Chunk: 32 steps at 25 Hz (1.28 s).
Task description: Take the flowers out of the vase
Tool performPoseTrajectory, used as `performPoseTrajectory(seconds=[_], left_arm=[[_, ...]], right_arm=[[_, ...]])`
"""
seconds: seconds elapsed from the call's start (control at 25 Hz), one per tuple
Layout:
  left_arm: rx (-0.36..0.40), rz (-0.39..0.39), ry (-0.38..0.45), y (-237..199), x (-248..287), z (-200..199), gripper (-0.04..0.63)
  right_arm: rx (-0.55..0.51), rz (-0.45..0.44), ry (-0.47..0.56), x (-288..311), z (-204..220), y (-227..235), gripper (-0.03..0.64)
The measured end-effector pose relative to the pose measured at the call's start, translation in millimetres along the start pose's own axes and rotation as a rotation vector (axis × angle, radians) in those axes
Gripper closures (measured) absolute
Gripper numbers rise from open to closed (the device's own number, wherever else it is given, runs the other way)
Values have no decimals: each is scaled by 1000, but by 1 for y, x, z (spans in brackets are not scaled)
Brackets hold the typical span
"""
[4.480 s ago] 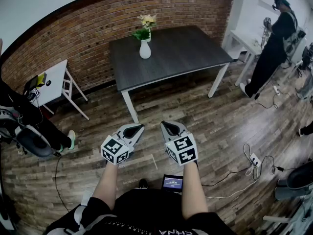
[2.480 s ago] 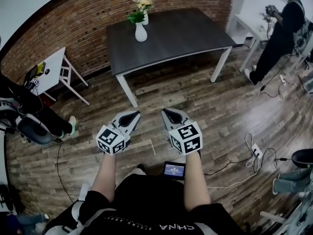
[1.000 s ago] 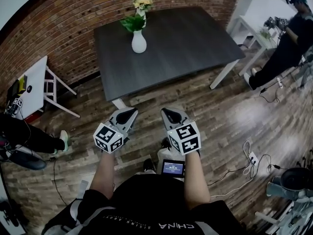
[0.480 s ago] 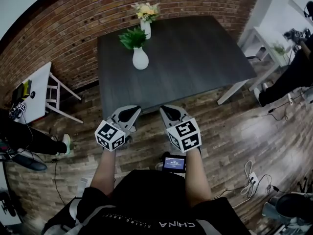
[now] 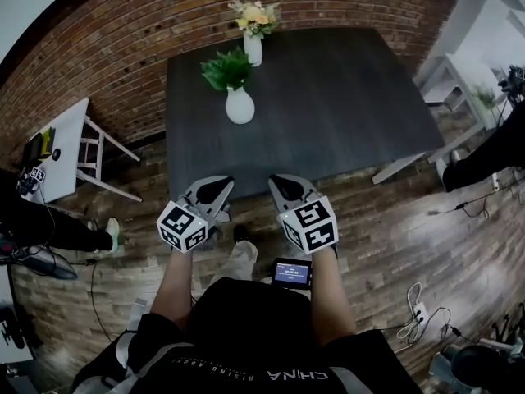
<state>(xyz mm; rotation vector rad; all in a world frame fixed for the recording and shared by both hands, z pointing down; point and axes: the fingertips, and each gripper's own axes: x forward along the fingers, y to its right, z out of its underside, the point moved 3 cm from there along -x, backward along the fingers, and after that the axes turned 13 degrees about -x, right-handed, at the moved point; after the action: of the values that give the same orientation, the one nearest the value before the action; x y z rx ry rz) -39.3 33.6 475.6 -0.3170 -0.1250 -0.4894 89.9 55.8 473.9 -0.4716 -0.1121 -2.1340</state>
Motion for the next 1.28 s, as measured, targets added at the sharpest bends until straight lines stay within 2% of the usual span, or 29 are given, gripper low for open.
performPoseTrajectory(seconds=[0.16, 0.48, 0.68, 1.0, 1.28], left_arm=[[-26, 60, 42, -27, 20, -13, 592], [-4, 116, 36, -105, 67, -53, 592], [-10, 124, 24, -149, 79, -69, 592], [-41, 94, -6, -185, 96, -62, 592], [-47, 22, -9, -197, 112, -67, 592]], right_arm=[[-13, 4, -10, 27, -6, 18, 611], [-25, 49, -18, 95, -44, 75, 611], [1, 63, -17, 131, -63, 93, 611], [34, 35, -32, 162, -60, 109, 611], [5, -25, -13, 181, -73, 135, 611]])
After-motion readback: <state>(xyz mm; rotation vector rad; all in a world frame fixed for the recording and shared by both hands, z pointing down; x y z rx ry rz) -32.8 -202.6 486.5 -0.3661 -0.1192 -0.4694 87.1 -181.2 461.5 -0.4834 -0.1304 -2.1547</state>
